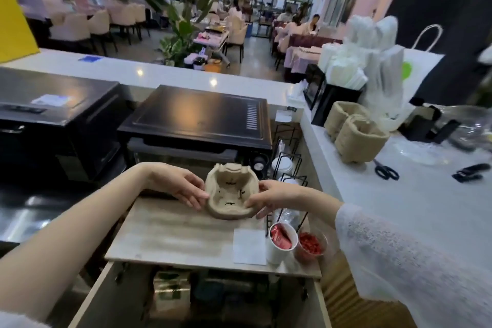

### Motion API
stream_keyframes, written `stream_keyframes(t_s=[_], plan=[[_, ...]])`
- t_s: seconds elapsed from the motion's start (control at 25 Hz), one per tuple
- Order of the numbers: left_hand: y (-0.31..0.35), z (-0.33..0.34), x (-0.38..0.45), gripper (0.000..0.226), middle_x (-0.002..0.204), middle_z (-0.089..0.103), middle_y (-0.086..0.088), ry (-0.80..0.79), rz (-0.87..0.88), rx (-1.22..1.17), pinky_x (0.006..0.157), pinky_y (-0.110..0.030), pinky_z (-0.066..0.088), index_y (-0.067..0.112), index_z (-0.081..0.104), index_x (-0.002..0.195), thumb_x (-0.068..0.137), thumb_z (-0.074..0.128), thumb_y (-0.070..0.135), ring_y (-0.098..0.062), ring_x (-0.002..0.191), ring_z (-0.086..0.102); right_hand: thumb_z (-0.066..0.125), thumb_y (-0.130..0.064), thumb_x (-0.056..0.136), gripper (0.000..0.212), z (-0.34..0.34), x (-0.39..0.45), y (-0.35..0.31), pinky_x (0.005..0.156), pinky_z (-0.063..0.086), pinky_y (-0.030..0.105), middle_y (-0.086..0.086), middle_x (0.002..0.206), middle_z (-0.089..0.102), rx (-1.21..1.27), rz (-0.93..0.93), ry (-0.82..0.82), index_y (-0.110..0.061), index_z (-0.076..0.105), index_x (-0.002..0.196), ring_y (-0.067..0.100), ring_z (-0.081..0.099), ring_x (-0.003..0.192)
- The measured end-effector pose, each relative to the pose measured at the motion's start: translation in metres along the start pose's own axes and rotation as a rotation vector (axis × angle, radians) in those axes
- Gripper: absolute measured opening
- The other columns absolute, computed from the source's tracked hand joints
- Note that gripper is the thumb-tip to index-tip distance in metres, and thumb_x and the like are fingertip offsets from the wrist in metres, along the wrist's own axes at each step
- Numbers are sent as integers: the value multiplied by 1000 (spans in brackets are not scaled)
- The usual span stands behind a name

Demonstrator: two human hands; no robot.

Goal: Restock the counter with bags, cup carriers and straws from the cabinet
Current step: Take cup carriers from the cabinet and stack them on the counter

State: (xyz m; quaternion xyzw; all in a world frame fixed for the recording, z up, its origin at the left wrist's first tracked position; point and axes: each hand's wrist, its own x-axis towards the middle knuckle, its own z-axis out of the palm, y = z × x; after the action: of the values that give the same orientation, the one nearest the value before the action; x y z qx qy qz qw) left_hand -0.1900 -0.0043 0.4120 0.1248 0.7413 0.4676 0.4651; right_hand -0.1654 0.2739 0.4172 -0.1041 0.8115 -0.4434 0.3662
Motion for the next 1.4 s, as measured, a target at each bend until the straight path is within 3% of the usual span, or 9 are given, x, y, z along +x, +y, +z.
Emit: stream_keyframes(t_s=[0.2, 0.28, 0.36, 0.56, 0.68, 0.84, 0.96, 1.12, 1.4], plan=[[69, -24, 37, 71, 105, 69, -9, -39, 126, 60, 88, -22, 55, 3, 58, 113, 64, 84, 47, -19, 104, 65, 69, -18, 87, 40, -59, -24, -4, 80, 59, 32, 13, 100, 69, 77, 2, 203, 4, 52, 118, 23, 69, 92], [97, -31, 57, 69, 109, 68, -12, -62, 157, 118, 91, -24, 53, 1, 57, 114, 68, 81, 47, -20, 107, 64, 68, -17, 89, 27, -80, -35, -3, 86, 57, 36, 12, 99, 69, 109, -2, 260, -2, 55, 108, 26, 68, 95], [124, -36, 78, 69, 113, 67, -16, -59, 192, 161, 93, -26, 53, -4, 56, 119, 73, 77, 42, -23, 110, 63, 67, -16, 89, 20, -101, -47, -3, 75, 59, 27, 7, 90, 69, 146, -1, 330, -7, 54, 101, 19, 69, 84], [182, -24, 127, 60, 109, 69, -14, -77, 306, 186, 93, -27, 54, 5, 62, 109, 66, 82, 44, -21, 105, 66, 69, -16, 87, 44, -148, -80, 7, 82, 58, 32, 14, 101, 67, 180, 25, 480, 6, 53, 121, 22, 67, 88], [220, 6, 154, 54, 102, 72, -9, -49, 377, 206, 97, -34, 52, 15, 66, 99, 60, 85, 49, -21, 102, 68, 65, -15, 89, 33, -170, -115, 24, 84, 58, 34, 13, 101, 66, 252, 21, 617, 0, 56, 117, 22, 66, 86], [260, 61, 183, 60, 104, 73, -6, 19, 524, 177, 93, -33, 53, 14, 65, 110, 63, 84, 46, -20, 102, 69, 62, -17, 93, 19, -198, -173, 50, 60, 53, 20, 8, 92, 67, 306, -25, 744, -8, 59, 109, 14, 66, 72], [286, 109, 204, 67, 97, 73, -3, 56, 607, 62, 89, -34, 54, 18, 68, 106, 52, 88, 53, -17, 94, 68, 65, -24, 91, 32, -223, -220, 75, 75, 56, 27, 9, 103, 70, 311, -58, 817, -8, 61, 118, 19, 67, 84], [315, 179, 227, 54, 111, 70, -14, 147, 651, -99, 92, -37, 55, 13, 65, 113, 67, 84, 37, -23, 97, 67, 67, -28, 90, 39, -249, -272, 117, 86, 57, 34, 14, 112, 69, 343, -101, 831, -8, 61, 123, 23, 67, 92], [340, 287, 260, 38, 109, 71, -17, 320, 636, -278, 82, -28, 59, 7, 66, 113, 84, 71, 32, -28, 97, 70, 67, -27, 90, 38, -280, -340, 186, 86, 58, 33, 9, 109, 69, 384, -177, 809, -8, 61, 122, 24, 70, 95]])
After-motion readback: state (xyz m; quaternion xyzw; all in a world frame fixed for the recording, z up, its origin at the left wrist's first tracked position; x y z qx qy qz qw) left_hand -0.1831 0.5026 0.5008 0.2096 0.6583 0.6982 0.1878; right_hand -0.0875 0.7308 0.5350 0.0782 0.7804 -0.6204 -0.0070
